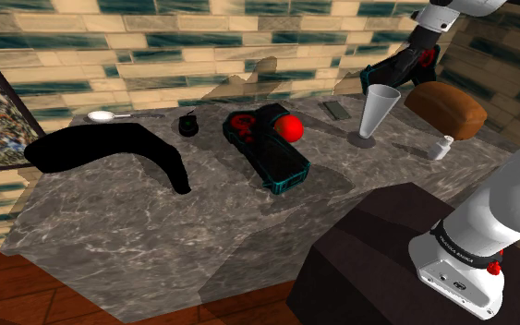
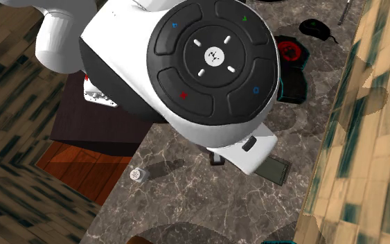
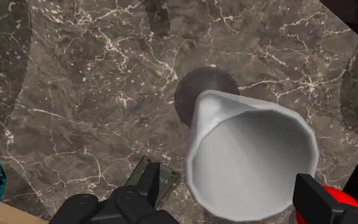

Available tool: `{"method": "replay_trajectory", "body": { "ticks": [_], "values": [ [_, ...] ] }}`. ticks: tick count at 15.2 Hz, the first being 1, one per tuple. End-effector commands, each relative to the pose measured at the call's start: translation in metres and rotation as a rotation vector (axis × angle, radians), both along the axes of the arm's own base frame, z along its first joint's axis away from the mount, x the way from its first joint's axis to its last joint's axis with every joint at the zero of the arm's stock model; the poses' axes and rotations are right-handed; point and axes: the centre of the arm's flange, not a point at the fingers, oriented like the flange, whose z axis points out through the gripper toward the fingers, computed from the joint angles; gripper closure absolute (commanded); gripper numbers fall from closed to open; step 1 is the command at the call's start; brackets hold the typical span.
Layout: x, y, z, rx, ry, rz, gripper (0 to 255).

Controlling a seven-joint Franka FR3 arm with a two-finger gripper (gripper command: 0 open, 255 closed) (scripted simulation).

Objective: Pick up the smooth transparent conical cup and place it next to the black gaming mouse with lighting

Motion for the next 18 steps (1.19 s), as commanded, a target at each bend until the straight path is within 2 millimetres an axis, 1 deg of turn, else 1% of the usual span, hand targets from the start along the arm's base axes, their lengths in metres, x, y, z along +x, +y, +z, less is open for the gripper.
{"method": "replay_trajectory", "body": {
  "ticks": [1, 9, 16, 17, 18],
  "values": [
    [0.006, -0.021, -0.013, 0.004, -0.002, 0.004, 0],
    [0.01, -0.015, -0.052, 0.004, -0.002, 0.004, 0],
    [0.01, -0.015, -0.052, 0.004, -0.002, 0.004, 0],
    [0.01, -0.015, -0.052, 0.004, -0.002, 0.004, 255],
    [0.01, -0.015, -0.052, 0.004, -0.002, 0.004, 255]
  ]
}}
